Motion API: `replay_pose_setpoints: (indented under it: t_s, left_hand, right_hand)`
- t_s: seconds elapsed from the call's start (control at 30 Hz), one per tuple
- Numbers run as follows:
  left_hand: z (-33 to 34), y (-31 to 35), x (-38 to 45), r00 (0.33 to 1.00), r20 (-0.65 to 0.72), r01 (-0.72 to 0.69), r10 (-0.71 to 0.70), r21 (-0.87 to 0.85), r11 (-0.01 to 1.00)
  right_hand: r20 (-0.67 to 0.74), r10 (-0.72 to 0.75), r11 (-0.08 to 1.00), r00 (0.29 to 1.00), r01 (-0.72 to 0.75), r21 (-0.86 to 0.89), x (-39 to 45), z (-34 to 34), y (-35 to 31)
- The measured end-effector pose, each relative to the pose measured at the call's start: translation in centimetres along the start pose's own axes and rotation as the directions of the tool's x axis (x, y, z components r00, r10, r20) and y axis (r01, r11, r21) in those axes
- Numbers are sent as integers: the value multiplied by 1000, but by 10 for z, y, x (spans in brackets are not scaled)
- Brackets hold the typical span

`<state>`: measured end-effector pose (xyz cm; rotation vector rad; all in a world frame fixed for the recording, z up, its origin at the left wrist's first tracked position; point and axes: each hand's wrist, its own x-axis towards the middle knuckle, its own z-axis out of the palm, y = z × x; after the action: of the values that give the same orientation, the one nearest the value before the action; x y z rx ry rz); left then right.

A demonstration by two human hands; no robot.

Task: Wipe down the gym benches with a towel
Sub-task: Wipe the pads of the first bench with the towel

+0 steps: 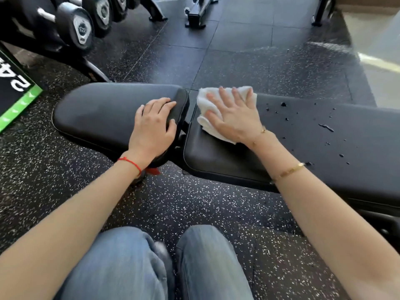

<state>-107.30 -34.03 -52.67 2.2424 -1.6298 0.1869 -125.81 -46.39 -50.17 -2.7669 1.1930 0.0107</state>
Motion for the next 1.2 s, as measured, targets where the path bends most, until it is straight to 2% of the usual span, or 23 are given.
replay_pose_setpoints:
  t_s: [0.17,0.27,0.33,0.4,0.53,0.7,0.8,0.97,1.07,1.2]
  left_hand:
    - [-1,0,0,1000,-6,-2,2,-6,1000]
    - [1,0,-2,1000,-15,-2,2,-8,1000]
    - [2,0,-2,1000,-19,-6,6,-5,1000]
    - [3,-1,-2,1000,-28,-8,8,-6,1000]
    - [2,-3,-1,999,-45,-12,11,-23,1000]
    - [3,-5,-1,999,-46,-25,23,-35,999]
    - [6,-5,-2,999,-41,-20,19,-30,999]
    - [7,-6,-3,999,-42,-16,15,-28,999]
    - [7,-6,-2,999,-41,-17,16,-30,999]
    - [6,-7,-2,999,-37,-16,14,-42,999]
  right_hand:
    - [-83,-123,992,989,125,14,-56,10,-5]
    - [-76,-23,999,997,26,44,-70,11,19]
    - [-61,78,995,995,-74,61,-51,8,33]
    - [-61,118,991,991,-114,66,-19,4,32]
    - [-21,31,999,999,-31,35,24,0,-2]
    - [-78,-117,993,990,119,21,-35,11,-13]
    - [-77,-30,998,997,35,60,-57,12,15]
    - [-40,128,989,991,-124,85,7,0,30]
    - [5,71,996,997,-71,46,36,-3,6]
    - [-48,-108,994,993,108,-4,-5,8,-17]
